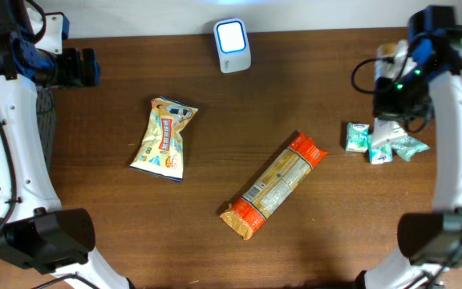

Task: Scan the item barcode
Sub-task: 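Carry the tube right and release it near the tissue packs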

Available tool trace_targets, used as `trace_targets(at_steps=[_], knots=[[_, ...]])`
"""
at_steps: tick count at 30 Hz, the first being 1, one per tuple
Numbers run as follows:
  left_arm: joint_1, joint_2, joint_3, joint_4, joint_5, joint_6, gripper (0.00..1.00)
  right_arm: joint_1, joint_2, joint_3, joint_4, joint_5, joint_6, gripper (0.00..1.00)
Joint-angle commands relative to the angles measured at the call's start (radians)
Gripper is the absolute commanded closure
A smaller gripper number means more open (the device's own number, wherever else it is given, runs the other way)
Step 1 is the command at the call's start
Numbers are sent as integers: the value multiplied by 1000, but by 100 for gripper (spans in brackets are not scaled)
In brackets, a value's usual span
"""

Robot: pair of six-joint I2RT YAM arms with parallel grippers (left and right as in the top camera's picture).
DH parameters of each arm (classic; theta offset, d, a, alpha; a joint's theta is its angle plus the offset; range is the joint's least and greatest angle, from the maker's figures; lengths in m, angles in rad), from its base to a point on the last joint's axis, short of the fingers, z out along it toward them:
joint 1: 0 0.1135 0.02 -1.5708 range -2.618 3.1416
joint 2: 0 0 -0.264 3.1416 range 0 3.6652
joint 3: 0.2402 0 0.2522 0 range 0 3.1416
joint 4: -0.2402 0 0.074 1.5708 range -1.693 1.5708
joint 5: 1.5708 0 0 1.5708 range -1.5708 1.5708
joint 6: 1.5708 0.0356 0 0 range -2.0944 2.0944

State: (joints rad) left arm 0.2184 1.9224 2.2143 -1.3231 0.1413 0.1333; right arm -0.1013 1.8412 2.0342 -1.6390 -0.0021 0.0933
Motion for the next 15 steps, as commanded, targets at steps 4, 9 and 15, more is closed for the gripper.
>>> trace_targets(at_steps=[4, 9, 15], knots=[[0, -4, 8, 1, 0, -9, 1, -18, 103, -210, 148, 17, -10, 96], [0, -4, 8, 1, 0, -9, 1, -88, 103, -447, 374, 16, -34, 96], [0, -4, 8, 1, 0, -9, 1, -91, 103, -580, 451, 17, -20, 52]])
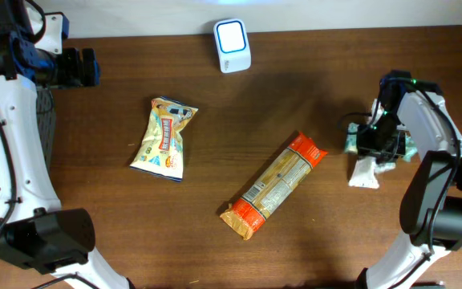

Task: Scan the item barcode
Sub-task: 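Carry the tube right and release it near the tissue packs, then grasp the orange pasta package at its end with right gripper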

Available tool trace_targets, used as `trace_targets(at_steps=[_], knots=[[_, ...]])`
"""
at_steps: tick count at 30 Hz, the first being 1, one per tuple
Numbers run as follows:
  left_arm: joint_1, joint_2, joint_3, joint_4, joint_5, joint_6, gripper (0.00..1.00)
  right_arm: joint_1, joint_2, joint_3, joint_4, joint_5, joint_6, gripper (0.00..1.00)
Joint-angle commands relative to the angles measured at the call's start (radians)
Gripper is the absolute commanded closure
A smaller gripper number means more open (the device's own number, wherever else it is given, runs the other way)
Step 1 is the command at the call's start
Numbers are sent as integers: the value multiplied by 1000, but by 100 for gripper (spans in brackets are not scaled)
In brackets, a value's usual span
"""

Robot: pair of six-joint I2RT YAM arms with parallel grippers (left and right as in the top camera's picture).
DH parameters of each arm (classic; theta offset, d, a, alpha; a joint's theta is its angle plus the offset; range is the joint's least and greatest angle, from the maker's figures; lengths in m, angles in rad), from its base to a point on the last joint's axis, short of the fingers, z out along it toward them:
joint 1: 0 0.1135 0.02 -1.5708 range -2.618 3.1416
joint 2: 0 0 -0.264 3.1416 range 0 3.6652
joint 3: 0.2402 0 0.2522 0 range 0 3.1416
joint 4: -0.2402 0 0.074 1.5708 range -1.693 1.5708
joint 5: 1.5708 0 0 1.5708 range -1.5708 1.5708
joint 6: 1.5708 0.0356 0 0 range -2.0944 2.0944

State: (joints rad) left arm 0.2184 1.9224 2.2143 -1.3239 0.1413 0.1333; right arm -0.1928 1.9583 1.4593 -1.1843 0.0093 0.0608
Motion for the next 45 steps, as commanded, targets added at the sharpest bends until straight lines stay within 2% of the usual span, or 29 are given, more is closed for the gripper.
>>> trace_targets(at_steps=[1, 4, 5, 11, 14, 17, 18, 19, 21, 26, 31, 35, 39, 42, 45], knots=[[0, -4, 8, 2, 0, -9, 1, -3, -14, -5, -8, 5, 26, 49], [0, -4, 8, 2, 0, -9, 1, -11, -14, 32, -52, 1, 26, 44], [0, -4, 8, 2, 0, -9, 1, -11, -21, 116, -126, -24, 25, 43], [0, -4, 8, 2, 0, -9, 1, 24, -75, 472, -319, -286, -58, 42], [1, -4, 8, 2, 0, -9, 1, 92, -82, 486, -355, -320, -56, 43], [0, -4, 8, 2, 0, -9, 1, 178, -71, 411, -342, -308, -55, 55], [0, -4, 8, 2, 0, -9, 1, 196, -60, 364, -316, -307, -47, 68], [1, -4, 8, 2, 0, -9, 1, 204, -54, 320, -295, -284, -13, 70], [1, -4, 8, 2, -1, -9, 1, 210, -53, 209, -239, -240, 48, 70], [0, -4, 8, 2, 0, -9, 1, 214, -53, -78, -27, -247, 85, 69], [0, -4, 8, 2, 0, -9, 1, 214, -53, -253, 201, -300, 114, 69], [0, -4, 8, 2, 0, -9, 1, 224, -53, -266, 280, -337, 113, 69], [0, -4, 8, 2, 0, -9, 1, 276, -53, -265, 482, -521, 123, 69], [0, -4, 8, 2, 0, -9, 1, 364, -53, -265, 603, -525, 184, 68], [0, -4, 8, 2, 0, -9, 1, 417, -54, -262, 623, -526, 180, 60]])
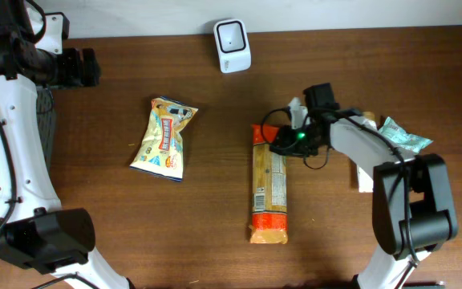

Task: Scan the item barcode
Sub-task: 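Grasp the orange pasta package at its end with right gripper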

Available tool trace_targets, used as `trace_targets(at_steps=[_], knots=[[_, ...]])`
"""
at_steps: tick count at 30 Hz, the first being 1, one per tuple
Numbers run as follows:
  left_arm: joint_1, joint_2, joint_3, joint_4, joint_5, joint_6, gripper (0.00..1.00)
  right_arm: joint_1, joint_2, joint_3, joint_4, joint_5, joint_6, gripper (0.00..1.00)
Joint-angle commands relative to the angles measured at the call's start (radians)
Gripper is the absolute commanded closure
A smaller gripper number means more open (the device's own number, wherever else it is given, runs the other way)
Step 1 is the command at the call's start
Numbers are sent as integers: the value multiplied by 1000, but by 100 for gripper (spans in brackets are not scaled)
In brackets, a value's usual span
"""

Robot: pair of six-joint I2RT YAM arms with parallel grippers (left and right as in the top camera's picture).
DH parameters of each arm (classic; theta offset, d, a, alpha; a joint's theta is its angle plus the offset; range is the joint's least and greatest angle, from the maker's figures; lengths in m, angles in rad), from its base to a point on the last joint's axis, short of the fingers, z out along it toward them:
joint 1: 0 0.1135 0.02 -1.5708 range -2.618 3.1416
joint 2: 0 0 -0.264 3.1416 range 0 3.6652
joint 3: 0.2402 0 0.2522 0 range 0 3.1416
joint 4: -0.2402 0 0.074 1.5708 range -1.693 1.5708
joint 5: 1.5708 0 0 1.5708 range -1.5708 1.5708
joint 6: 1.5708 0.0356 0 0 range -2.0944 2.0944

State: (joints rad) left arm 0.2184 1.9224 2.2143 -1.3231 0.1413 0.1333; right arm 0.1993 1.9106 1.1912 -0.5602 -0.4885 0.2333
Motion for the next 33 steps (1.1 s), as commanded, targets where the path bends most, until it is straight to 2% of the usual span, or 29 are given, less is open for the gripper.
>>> trace_targets(at_steps=[1, 3, 5, 7, 8, 9, 11, 14, 15, 18, 19, 23, 24, 25, 26, 27, 28, 33], knots=[[0, -4, 8, 1, 0, -9, 1, 22, -6, 11, -14, -33, 8, 58], [0, -4, 8, 1, 0, -9, 1, 16, -8, 51, -92, -35, -31, 52], [1, -4, 8, 1, 0, -9, 1, 16, -8, 158, -276, -22, -117, 44], [0, -4, 8, 1, 0, -9, 1, 16, -8, 231, -402, 24, -129, 38], [0, -4, 8, 1, 0, -9, 1, 16, -8, 241, -435, 28, -129, 30], [0, -4, 8, 1, 0, -9, 1, 17, -6, 235, -454, 29, -129, 22], [1, -4, 8, 1, 0, -9, 1, 18, -6, 190, -453, 29, -129, 16], [0, -4, 8, 1, 0, -9, 1, 18, -6, 98, -389, 15, -129, 17], [0, -4, 8, 1, 0, -9, 1, 18, -6, 66, -352, -11, -129, 22], [0, -4, 8, 1, 0, -9, 1, 18, -5, -22, -234, -43, -129, 25], [0, -4, 8, 1, 0, -9, 1, 18, 0, -45, -196, -45, -129, 28], [0, -4, 8, 1, 0, -9, 1, 17, 87, -86, -130, -158, -129, 35], [0, -4, 8, 1, 0, -9, 1, 8, 114, -86, -124, -183, -129, 39], [0, -4, 8, 1, 0, -9, 1, -6, 126, -86, -124, -201, -129, 50], [0, -4, 8, 1, 0, -9, 1, -14, 129, -86, -123, -208, -129, 67], [0, -4, 8, 1, 0, -9, 1, -16, 129, -86, -123, -208, -134, 92], [0, -4, 8, 1, 0, -9, 1, -16, 129, -86, -124, -211, -134, 96], [0, -4, 8, 1, 0, -9, 1, -17, 90, -28, -188, -233, -215, 96]])
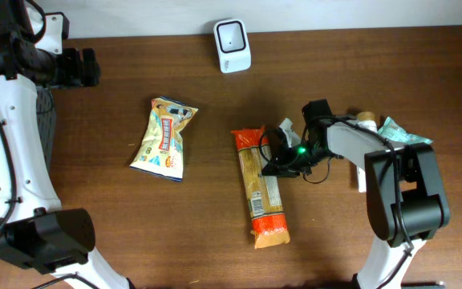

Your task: Scan the item barcode

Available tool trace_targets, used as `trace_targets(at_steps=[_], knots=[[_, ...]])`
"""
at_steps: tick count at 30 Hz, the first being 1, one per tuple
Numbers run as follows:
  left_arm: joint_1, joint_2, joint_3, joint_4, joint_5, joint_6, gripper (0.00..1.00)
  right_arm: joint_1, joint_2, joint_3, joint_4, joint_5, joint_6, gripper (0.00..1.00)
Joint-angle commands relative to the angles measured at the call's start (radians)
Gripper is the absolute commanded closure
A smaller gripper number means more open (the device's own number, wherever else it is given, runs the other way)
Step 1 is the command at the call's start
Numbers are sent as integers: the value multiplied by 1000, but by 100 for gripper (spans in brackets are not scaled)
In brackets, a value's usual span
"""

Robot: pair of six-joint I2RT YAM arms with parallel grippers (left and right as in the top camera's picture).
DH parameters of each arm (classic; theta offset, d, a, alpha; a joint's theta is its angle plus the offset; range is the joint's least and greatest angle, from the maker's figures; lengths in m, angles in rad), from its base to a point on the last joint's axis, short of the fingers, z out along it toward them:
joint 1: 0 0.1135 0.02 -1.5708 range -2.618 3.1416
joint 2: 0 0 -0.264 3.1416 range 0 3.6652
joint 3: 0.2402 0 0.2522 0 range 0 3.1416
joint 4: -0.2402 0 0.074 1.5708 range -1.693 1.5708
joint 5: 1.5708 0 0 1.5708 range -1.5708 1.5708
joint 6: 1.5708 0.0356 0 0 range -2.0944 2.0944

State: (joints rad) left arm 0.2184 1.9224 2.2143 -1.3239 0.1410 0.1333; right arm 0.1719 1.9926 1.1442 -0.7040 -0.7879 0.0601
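Observation:
A long pasta package (260, 189) with orange ends lies almost upright on the brown table, slightly tilted. My right gripper (273, 156) is low at the package's upper right edge and seems shut on that edge. The white barcode scanner (233, 34) stands at the table's far edge, above and left of the package. My left gripper (83, 67) hovers at the far left, away from everything. Whether its fingers are apart does not show.
A yellow snack bag (165, 138) lies left of the middle. Small teal packets (403, 132) and a white packet (362, 175) lie at the right, behind my right arm. The table's far edge runs just behind the scanner.
My right gripper has moved a little left and toward me. The pasta package has shifted left with it, and its top end now leans left. The left arm has not moved.
The pasta package first lay diagonally at the centre, with my right gripper up at the far right over the teal packets. Then the gripper was low among those packets. Later it was at the package's top end and the package stood vertical. Now the package lies further left.

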Motion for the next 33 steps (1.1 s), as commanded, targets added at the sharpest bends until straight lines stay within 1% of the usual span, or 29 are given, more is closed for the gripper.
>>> trace_targets(at_steps=[1, 3, 5, 7, 9, 10, 11, 15, 16, 17, 18, 19, 20, 21, 22, 23, 24, 26, 30, 31, 33], knots=[[0, -4, 8, 2, 0, -9, 1, 11, -9, 46, -69, 79, -42, 96], [0, -4, 8, 2, 0, -9, 1, 12, -66, 167, -209, 207, -36, 96], [0, -4, 8, 2, 0, -9, 1, 18, -111, 306, -372, 412, 37, 96], [1, -4, 8, 2, 0, -9, 1, 56, -116, 414, -506, 630, 156, 96], [0, -4, 8, 2, 0, -9, 1, 118, -114, 432, -571, 834, 249, 96], [0, -4, 8, 2, 0, -9, 1, 171, -100, 432, -609, 975, 321, 96], [0, -4, 8, 2, 0, -9, 1, 235, -63, 431, -632, 1070, 371, 96], [0, -4, 8, 2, 0, -9, 1, 360, 92, 431, -603, 1057, 410, 96], [0, -4, 8, 2, 0, -9, 1, 382, 118, 431, -594, 1033, 409, 94], [0, -4, 8, 2, 0, -9, 1, 399, 132, 431, -586, 1023, 410, 88], [0, -4, 8, 2, 0, -9, 1, 417, 140, 431, -578, 1024, 409, 71], [1, -4, 8, 2, 0, -9, 1, 426, 140, 431, -564, 1024, 409, 58], [1, -4, 8, 2, 0, -9, 1, 429, 140, 431, -555, 1024, 409, 47], [0, -4, 8, 2, 0, -9, 1, 426, 140, 431, -548, 1024, 409, 38], [0, -4, 8, 2, 0, -9, 1, 417, 140, 431, -543, 1023, 409, 33], [0, -4, 8, 2, 0, -9, 1, 406, 140, 431, -533, 1012, 409, 30], [1, -4, 8, 2, 0, -9, 1, 394, 140, 430, -519, 985, 399, 30], [0, -4, 8, 2, 0, -9, 1, 379, 140, 438, -515, 953, 356, 34], [1, -4, 8, 2, 0, -9, 1, 377, 93, 557, -630, 956, 333, 34], [0, -4, 8, 2, 0, -9, 1, 377, 53, 587, -647, 955, 316, 31], [0, -4, 8, 2, 0, -9, 1, 349, -10, 593, -648, 955, 293, 21]])
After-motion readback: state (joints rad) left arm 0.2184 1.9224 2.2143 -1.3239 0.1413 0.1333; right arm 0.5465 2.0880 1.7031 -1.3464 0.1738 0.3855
